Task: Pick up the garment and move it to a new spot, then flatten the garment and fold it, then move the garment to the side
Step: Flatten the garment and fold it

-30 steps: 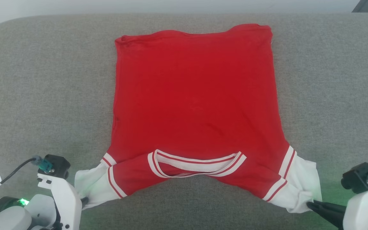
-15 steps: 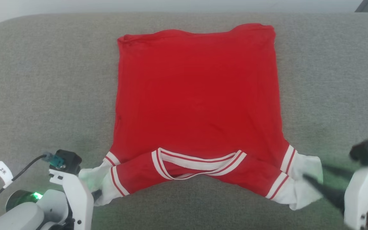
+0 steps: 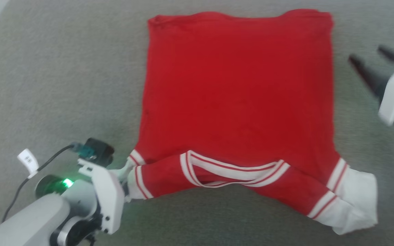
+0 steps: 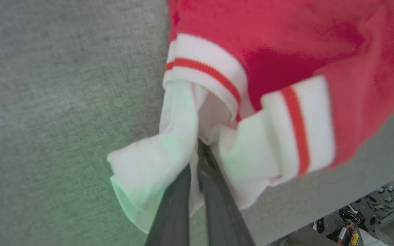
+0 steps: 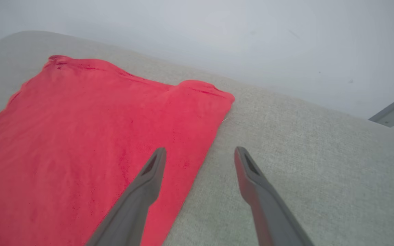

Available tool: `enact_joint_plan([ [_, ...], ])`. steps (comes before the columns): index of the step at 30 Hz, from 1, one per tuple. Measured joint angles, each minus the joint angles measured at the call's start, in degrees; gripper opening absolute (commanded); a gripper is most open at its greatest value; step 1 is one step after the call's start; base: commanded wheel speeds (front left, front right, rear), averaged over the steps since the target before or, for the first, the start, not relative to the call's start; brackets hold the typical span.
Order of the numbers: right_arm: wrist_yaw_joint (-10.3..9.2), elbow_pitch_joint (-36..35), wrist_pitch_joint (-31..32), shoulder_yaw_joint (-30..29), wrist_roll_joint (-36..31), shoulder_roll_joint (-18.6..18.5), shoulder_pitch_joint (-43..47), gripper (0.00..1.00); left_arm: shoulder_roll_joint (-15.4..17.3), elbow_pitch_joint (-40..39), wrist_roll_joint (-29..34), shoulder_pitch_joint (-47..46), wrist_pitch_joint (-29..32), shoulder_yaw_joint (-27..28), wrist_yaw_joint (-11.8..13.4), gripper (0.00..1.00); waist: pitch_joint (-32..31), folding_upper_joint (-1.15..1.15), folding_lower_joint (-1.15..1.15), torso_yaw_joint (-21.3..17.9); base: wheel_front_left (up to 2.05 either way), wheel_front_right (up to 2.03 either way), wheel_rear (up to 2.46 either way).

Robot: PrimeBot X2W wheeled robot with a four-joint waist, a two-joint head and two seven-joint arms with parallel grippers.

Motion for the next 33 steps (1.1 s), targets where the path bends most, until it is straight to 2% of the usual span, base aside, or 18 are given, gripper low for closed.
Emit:
enact_joint_plan([
  [10,0.01,24.2,1.8,2.5,-5.0,-1.0,-20.7,1.0,-6.2,4.0,2.0,-6.2,-0.5,-1.6,-4.5,0.0,4.3,0.0,0.0,5.9,0.0,0.0,0.0],
  [19,0.0,41.8,9.7,-1.0,-7.2,0.9,-30.4,1.0,-10.9,8.1,2.4,-9.5,-2.6,-2.2,-8.6,0.0,8.3,0.0,0.0,10.7,0.0,0.0,0.0],
  [24,0.0,48.1,16.1,-3.0,-8.6,1.3,-33.9,1.0,-12.9,10.5,2.3,-10.4,-3.7,-2.4,-10.3,0.0,9.7,0.01,0.0,12.6,0.0,0.0,0.0],
  [25,-0.01,48.4,16.7,-3.1,-8.9,1.3,-34.3,0.45,-13.1,10.8,2.2,-10.5,-3.9,-2.3,-10.6,0.0,9.9,0.01,0.0,12.7,0.0,0.0,0.0],
  [26,-0.01,48.9,16.8,-3.6,-9.1,1.3,-34.5,0.0,-13.3,11.3,2.1,-10.6,-4.1,-2.3,-10.9,0.0,9.9,0.01,0.0,12.8,0.0,0.0,0.0],
  [33,0.02,47.2,16.1,-1.0,-10.0,2.5,-34.1,0.0,-13.3,13.8,1.6,-10.8,-4.6,-2.0,-12.0,0.0,9.2,0.01,0.0,11.5,0.0,0.0,0.0],
])
